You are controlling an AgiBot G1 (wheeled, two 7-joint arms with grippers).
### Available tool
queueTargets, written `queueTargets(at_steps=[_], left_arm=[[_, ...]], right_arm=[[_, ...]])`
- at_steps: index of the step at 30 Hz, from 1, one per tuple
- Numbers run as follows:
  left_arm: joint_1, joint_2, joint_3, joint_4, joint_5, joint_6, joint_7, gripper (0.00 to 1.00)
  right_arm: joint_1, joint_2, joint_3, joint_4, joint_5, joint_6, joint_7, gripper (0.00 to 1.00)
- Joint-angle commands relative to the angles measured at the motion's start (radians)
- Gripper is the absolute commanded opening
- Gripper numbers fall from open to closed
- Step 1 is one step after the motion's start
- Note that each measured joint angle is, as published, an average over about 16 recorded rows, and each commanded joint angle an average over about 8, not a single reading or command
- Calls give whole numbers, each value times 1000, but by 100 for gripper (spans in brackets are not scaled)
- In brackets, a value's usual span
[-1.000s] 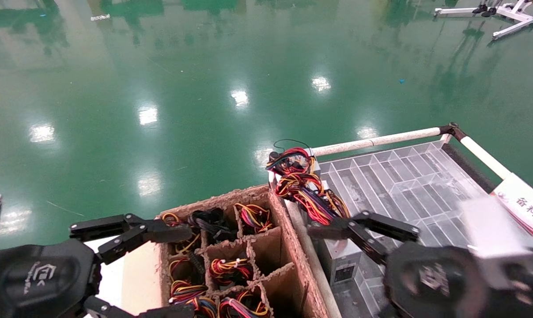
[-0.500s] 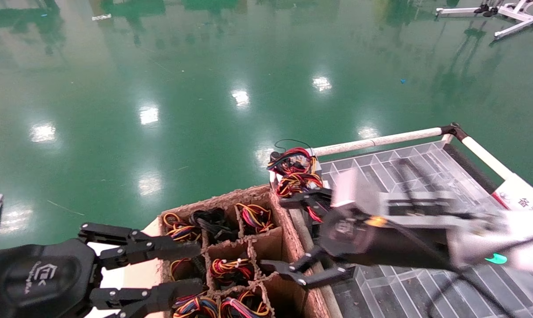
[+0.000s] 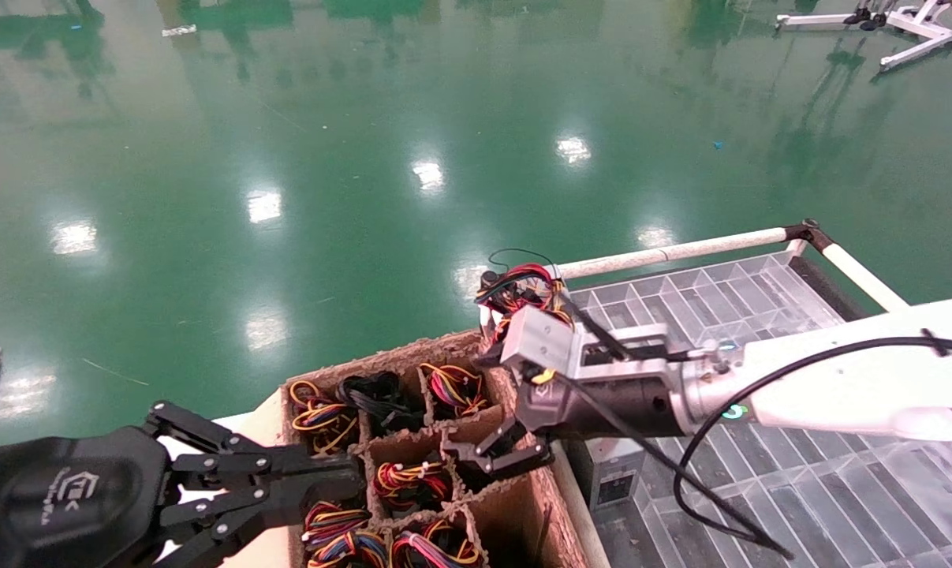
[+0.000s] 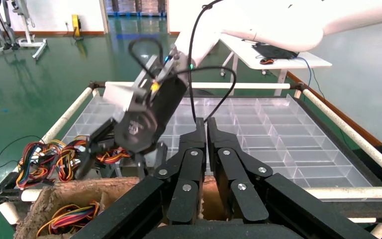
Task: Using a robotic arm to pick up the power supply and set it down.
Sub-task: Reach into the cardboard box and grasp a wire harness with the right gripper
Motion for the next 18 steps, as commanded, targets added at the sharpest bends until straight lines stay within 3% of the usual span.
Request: queueTargets(at_steps=[1, 12, 18], left_arm=[[0, 0, 0, 0, 0, 0, 0, 0], [0, 0, 0, 0, 0, 0, 0, 0], [0, 0, 0, 0, 0, 0, 0, 6]], right_arm=[[14, -23, -15, -29, -25, 7, -6, 0], [57, -97, -38, -163, -76, 56, -73, 0], [71, -123, -41, -220, -82, 70, -104, 0]])
